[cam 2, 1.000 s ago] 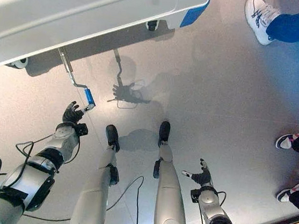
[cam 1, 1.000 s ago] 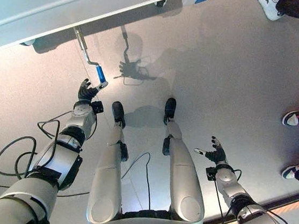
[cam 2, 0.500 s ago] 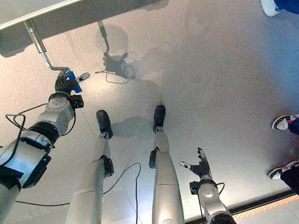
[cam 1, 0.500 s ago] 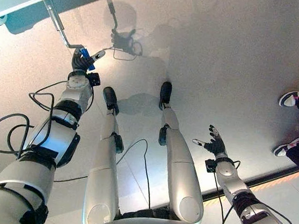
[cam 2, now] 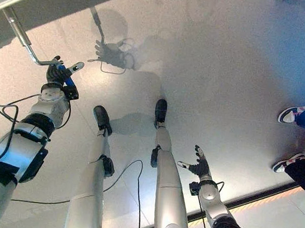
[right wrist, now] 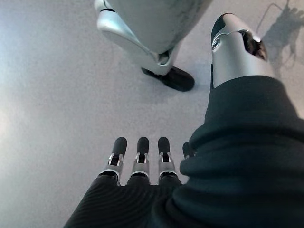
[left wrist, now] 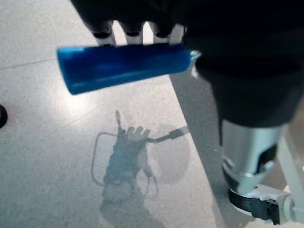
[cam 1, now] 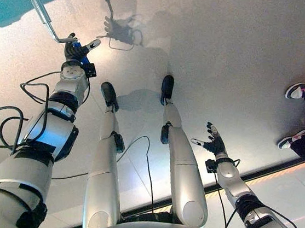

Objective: Raise the hospital bed

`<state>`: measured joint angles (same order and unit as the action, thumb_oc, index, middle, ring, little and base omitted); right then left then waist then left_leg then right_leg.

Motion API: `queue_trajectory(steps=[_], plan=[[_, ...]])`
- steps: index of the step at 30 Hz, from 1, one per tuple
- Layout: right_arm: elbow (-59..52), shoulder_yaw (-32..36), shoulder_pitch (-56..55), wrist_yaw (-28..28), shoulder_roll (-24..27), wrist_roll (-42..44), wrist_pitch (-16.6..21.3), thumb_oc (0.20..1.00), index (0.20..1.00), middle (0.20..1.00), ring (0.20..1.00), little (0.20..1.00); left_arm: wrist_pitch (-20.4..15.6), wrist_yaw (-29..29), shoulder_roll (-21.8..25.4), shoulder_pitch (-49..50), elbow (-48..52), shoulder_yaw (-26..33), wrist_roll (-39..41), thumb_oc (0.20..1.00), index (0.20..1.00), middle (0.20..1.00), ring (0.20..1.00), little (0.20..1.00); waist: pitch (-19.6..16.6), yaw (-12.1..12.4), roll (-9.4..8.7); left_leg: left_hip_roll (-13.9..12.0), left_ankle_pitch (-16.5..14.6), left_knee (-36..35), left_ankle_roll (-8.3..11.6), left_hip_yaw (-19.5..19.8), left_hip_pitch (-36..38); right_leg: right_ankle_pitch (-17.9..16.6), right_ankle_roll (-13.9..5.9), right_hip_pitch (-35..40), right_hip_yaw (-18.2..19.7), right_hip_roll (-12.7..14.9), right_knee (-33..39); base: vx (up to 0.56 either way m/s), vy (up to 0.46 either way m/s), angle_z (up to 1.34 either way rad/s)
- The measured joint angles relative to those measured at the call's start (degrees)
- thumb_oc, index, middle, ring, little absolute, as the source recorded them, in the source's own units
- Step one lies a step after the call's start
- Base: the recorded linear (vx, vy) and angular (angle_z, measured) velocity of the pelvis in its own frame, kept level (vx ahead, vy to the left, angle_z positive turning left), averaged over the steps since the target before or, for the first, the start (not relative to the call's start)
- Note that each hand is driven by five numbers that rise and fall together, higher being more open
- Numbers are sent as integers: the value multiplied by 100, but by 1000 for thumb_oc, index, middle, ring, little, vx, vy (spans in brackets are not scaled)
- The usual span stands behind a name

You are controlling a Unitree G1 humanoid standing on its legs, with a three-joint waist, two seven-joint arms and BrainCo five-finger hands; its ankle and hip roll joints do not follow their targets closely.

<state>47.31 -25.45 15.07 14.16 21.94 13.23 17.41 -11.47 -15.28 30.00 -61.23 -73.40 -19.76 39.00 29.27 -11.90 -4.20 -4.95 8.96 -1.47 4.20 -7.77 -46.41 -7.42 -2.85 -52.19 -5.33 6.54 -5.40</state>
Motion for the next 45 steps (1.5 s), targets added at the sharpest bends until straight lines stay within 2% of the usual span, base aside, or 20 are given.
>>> queue_trajectory(steps=[4,5,7,8,9,16,20,35,45], plan=[[-2,-3,-1,-2,0,0,21,1000,1000,1000,1000,1000,-9,-11,14,-38,-1,0,0,1000,1000,1000,1000,1000,0,-1,0,0,1,-1,-1,-1,-56,-2,0,-61,2,1,0,0,0,0],[-15,-2,-1,-2,0,0,25,1000,1000,1000,1000,1000,-9,-11,12,-41,0,-1,0,856,856,856,856,856,0,-1,0,0,1,-2,-1,-1,-56,-2,0,-61,3,1,0,0,0,0],[-24,-4,-1,-2,-1,0,35,1000,1000,1000,1000,1000,-10,-11,10,-45,0,0,0,489,489,489,489,489,0,-2,0,0,1,-5,-1,-1,-58,-2,0,-64,2,1,0,0,0,0],[-28,-7,-1,-2,-1,0,42,1000,1000,1000,1000,1000,-10,-10,7,-47,1,1,2,253,253,253,253,253,0,-4,0,0,1,-5,-1,-1,-59,-2,0,-64,2,2,0,0,0,0],[-29,-7,-1,-2,-1,0,48,1000,1000,1000,1000,1000,-10,-10,7,-47,1,1,2,200,200,200,200,200,0,-5,0,0,1,-5,-1,-1,-59,-2,-1,-64,2,1,0,0,0,0],[-169,-10,-11,1,5,0,101,1000,1000,1000,1000,1000,-33,-14,-8,-127,1,4,6,200,200,200,200,200,2,-27,-13,0,7,-5,-3,-1,-163,-14,-2,-165,3,0,0,0,0,0],[-368,-20,-11,2,6,-2,129,1000,1000,1000,1000,1000,-36,-20,-1,-121,-2,18,8,200,200,200,200,200,-1,-121,-75,2,7,-5,-3,0,-165,-14,-3,-165,5,5,0,0,0,0],[-366,-22,-14,6,22,-1,136,1000,1000,1000,1000,1000,-112,-59,-2,-152,1,17,10,200,200,200,200,200,-2,-124,-85,10,23,-4,-8,-14,-212,-34,-8,-226,26,0,0,0,0,0],[-349,-27,-14,11,12,-2,136,1000,1000,1000,1000,1000,-120,-79,-15,-130,21,-143,3,200,200,200,200,200,-5,-129,-91,57,33,-7,-27,-247,-58,-137,-33,-284,331,-8,-64,-19,15,-8]])
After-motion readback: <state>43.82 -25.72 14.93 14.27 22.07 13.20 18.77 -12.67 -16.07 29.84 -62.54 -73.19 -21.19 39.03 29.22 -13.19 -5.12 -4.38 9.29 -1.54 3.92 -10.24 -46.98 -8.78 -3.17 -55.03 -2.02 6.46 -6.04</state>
